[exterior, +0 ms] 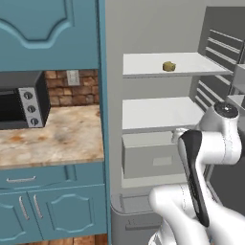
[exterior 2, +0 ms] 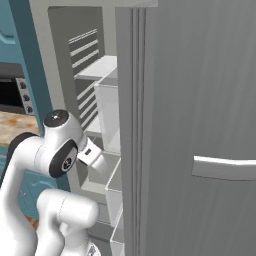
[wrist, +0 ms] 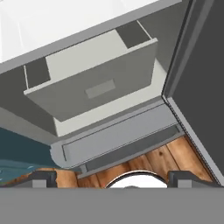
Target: Retrieve the sausage and cheese from the fridge and place them on the cutting board on the counter.
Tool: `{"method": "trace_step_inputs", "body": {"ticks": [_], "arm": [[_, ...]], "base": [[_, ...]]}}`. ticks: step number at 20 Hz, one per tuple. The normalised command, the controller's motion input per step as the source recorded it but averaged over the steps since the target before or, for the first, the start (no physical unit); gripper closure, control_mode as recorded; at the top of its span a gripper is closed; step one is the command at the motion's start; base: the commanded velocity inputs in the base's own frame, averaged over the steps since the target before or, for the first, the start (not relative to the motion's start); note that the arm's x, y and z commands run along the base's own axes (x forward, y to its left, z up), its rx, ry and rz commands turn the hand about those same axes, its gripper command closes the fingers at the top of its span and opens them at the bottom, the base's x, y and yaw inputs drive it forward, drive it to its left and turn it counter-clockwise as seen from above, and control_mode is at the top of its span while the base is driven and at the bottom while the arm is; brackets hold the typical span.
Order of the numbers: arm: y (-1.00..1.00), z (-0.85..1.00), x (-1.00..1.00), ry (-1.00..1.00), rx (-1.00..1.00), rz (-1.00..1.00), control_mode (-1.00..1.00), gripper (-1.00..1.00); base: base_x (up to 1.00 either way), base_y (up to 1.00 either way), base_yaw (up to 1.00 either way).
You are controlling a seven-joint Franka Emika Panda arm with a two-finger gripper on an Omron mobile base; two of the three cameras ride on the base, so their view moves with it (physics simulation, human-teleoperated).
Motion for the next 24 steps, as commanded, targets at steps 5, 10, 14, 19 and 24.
{"method": "trace_step_inputs", "body": {"ticks": [5, 10, 14, 19, 24], "arm": [[0.04, 0.47, 0.06, -0.42, -0.07, 0.10, -1.00, -1.00], [0.00, 0.40, 0.28, -0.48, -0.20, 0.08, -1.00, -1.00], [0.00, 0.44, 0.35, -0.19, -0.22, 0.05, -1.00, -1.00], [-0.06, 0.46, 0.36, -0.04, -0.19, 0.03, -1.00, -1.00], [-0.07, 0.57, 0.20, 0.02, -0.04, 0.09, -1.00, -1.00]], "base": [[0.00, 0.00, 0.00], [0.00, 0.00, 0.00], [0.00, 0.00, 0.00], [0.00, 0.00, 0.00], [0.00, 0.00, 0.00]]}}
